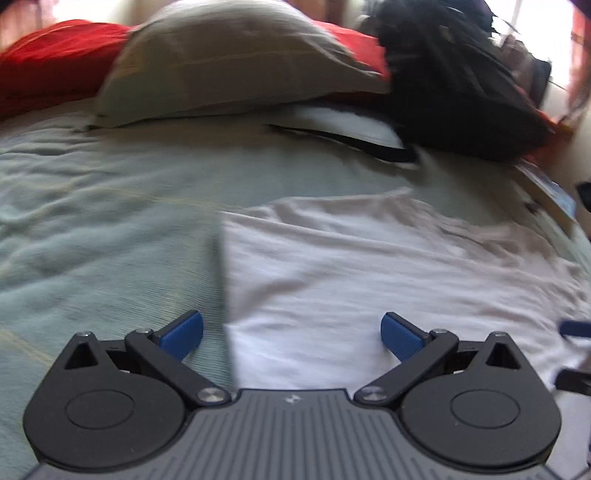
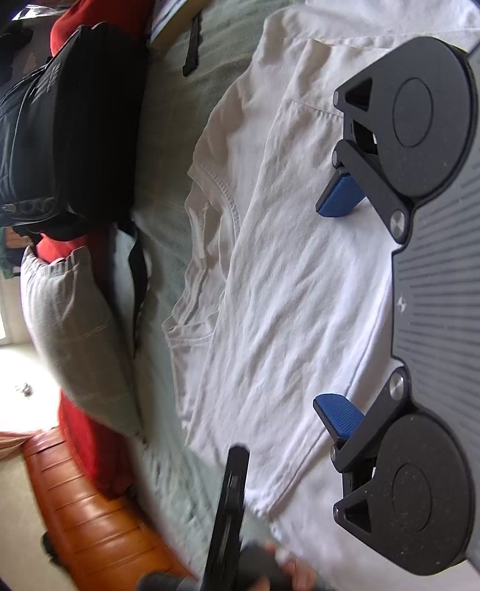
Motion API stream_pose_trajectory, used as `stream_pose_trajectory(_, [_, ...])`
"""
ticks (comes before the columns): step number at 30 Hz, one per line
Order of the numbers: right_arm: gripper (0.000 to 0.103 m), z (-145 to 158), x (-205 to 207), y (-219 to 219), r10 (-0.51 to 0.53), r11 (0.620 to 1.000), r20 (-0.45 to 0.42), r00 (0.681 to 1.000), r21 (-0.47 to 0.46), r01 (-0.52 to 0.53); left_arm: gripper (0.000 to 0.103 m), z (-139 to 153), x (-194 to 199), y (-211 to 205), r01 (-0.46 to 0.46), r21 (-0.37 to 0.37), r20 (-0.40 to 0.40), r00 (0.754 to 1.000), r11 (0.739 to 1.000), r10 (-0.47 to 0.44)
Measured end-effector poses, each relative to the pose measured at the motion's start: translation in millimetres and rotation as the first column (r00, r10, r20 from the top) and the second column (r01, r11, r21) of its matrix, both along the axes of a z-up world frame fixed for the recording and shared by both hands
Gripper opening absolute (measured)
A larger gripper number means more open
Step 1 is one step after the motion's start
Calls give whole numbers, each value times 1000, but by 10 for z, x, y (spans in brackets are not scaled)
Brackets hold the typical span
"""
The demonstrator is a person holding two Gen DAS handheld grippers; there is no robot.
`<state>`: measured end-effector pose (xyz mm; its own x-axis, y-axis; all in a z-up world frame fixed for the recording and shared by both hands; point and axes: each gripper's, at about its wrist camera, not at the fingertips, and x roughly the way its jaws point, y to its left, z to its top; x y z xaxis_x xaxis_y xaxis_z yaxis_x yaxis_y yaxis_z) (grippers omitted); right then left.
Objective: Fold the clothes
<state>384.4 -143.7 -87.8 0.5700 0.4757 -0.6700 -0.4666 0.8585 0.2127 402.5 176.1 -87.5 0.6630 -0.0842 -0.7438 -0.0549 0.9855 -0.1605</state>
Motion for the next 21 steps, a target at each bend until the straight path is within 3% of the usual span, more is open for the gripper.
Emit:
stream_pose_trajectory(3, [103, 12, 15, -152, -6, 996, -25, 1000, 88, 8, 102, 156, 94, 92, -34, -74, 27, 999, 997, 36])
stream_pose_trajectory(6, [103, 17, 41, -239, -12, 989, -48, 999, 148, 19, 102, 243, 216, 12, 9, -126, 80, 997, 992, 1])
stream_pose_trajectory(14, [103, -6, 50, -256, -18, 986, -54, 998, 162, 26, 102, 7, 478, -188, 6, 28, -24, 1000, 1000, -6])
stream_pose_trajectory(16, [103, -13, 46, -254, -19, 987, -52, 998, 160, 27, 102, 149, 434, -155, -9, 65, -40, 999, 998, 12])
stream_pose_trajectory(21, [103, -30, 39, -252, -24, 987, -47, 999, 155, 31, 102, 698, -39, -166, 57, 138, 2, 998, 989, -58])
